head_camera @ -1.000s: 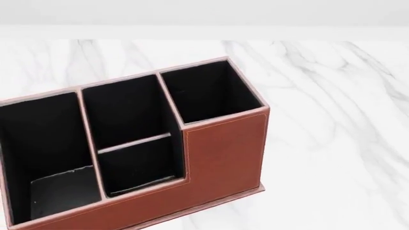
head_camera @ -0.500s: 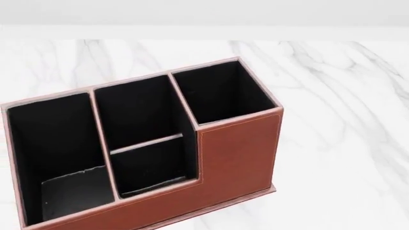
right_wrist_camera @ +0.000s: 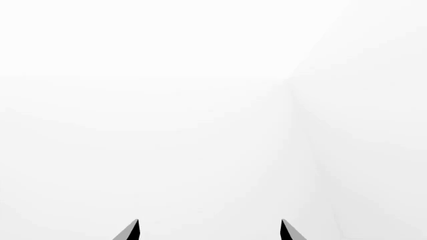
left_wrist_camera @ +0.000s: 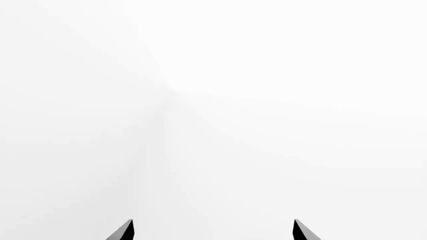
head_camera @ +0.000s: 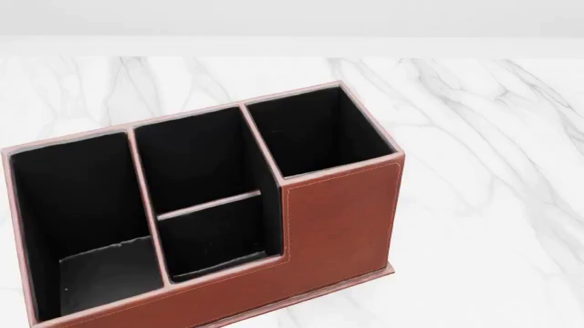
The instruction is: Pick up the book and place it in the back compartment of the caddy.
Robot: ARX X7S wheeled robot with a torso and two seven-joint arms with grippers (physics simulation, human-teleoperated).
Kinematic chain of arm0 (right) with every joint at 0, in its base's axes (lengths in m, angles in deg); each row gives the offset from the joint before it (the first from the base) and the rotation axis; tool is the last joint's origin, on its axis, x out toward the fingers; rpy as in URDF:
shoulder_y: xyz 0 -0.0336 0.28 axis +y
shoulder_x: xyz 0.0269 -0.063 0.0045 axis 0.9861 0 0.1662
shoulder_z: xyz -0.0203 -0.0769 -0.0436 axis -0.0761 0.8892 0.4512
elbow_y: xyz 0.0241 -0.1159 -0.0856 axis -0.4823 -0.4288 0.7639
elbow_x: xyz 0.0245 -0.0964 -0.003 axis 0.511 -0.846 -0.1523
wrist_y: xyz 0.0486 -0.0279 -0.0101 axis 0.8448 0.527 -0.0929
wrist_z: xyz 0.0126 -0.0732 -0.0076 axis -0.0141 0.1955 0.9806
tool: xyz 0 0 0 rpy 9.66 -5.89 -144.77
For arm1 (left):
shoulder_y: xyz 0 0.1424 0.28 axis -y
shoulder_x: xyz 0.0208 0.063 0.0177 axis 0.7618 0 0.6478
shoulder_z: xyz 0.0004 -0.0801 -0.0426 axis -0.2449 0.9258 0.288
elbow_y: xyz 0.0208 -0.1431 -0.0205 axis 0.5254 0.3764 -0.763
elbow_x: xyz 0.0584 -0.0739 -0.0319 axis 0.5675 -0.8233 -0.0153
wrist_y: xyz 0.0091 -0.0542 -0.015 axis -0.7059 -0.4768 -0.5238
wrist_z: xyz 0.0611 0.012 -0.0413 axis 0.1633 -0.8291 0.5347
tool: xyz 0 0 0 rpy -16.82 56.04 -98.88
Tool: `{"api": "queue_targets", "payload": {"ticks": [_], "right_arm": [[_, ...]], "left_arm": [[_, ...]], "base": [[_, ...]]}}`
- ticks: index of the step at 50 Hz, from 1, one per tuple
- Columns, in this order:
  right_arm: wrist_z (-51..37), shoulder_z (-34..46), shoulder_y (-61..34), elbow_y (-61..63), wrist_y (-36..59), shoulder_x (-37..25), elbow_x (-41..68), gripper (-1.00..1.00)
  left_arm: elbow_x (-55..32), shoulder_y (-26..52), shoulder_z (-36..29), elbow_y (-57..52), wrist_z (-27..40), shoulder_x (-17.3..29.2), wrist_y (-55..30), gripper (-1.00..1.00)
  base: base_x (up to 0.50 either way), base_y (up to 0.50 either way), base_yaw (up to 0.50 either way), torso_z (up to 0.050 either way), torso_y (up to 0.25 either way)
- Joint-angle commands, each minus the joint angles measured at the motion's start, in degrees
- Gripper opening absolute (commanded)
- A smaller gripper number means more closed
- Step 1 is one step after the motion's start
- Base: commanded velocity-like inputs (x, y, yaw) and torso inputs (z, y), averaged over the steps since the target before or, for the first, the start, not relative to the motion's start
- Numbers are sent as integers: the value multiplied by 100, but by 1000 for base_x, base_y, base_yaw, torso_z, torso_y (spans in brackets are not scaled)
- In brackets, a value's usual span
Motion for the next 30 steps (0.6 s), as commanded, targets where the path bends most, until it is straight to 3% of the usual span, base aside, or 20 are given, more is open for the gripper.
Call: {"api": "queue_targets", "payload": {"ticks": [1,13,22,30], "right_arm": [[-26,1,44,63,-2,-30,-19,100],[-64,-8,28,35,-34,-65,19,100],[-63,29,-15,-19,-26,-77,15,100],[-76,31,-19,-1,30,-98,45,100]], "left_arm": [[-78,-3,216,-859,18,503,-956,100],[-238,198,257,-1384,-132,1028,-1983,100],[-1395,695,128,-1337,-627,1855,-2667,100],[-1637,1361,92,-1237,-715,2394,-3608,100]], "base": [[0,0,0,0,0],[0,0,0,0,0],[0,0,0,0,0],[0,0,0,0,0]]}}
